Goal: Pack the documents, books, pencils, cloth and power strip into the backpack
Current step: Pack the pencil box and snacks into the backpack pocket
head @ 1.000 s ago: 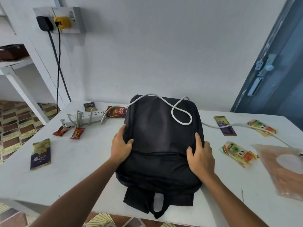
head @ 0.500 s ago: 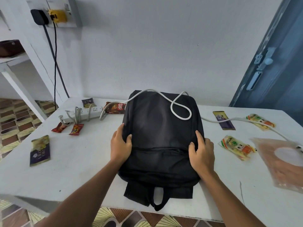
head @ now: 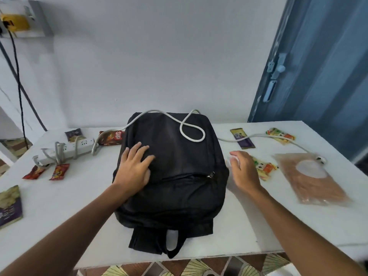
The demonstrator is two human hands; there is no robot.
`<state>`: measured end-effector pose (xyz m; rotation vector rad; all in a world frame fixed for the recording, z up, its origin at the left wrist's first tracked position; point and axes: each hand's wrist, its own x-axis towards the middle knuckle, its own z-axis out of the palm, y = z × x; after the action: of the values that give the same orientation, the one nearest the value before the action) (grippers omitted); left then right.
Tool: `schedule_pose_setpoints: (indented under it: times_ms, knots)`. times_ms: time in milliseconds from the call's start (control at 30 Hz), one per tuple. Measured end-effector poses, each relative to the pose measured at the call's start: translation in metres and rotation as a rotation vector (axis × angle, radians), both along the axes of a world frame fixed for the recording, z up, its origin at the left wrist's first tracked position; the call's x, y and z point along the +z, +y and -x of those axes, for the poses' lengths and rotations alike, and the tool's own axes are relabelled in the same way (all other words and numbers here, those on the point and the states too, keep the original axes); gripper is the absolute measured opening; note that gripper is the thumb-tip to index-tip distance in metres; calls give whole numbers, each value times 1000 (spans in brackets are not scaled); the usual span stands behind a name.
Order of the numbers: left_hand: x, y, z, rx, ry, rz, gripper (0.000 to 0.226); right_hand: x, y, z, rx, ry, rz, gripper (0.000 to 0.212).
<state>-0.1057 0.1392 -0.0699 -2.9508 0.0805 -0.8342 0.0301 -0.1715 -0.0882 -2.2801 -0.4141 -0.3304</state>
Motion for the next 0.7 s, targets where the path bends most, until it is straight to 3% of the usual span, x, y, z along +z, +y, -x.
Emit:
schedule_pose_setpoints:
  times_ms: [33, 100, 200, 333, 433, 567, 700]
  knots:
    - [9, -5, -4, -137, 14, 39, 33, 1, -14, -9, -52, -18, 181, 33]
    - [23, -19, -11, -344, 100, 85, 35, 1, -36, -21, -129, 77, 543, 47]
    - [25, -36, -19, -435, 220, 57, 46, -10, -55, -19, -172, 204, 758, 51]
    - [19, -41, -26, -419, 211, 7, 36, -18, -56, -14, -208, 23, 736, 33]
    - [17, -38, -26, -322, 286, -1, 43, -15, -52, -16, -250, 5, 701, 27]
    - [23, -39, -24, -139, 431, 40, 30, 0, -43, -14, -333, -21, 338, 26]
    - [41, -25, -29, -126, 490, 378, 12, 36, -3, -1, -228, -198, 0, 31]
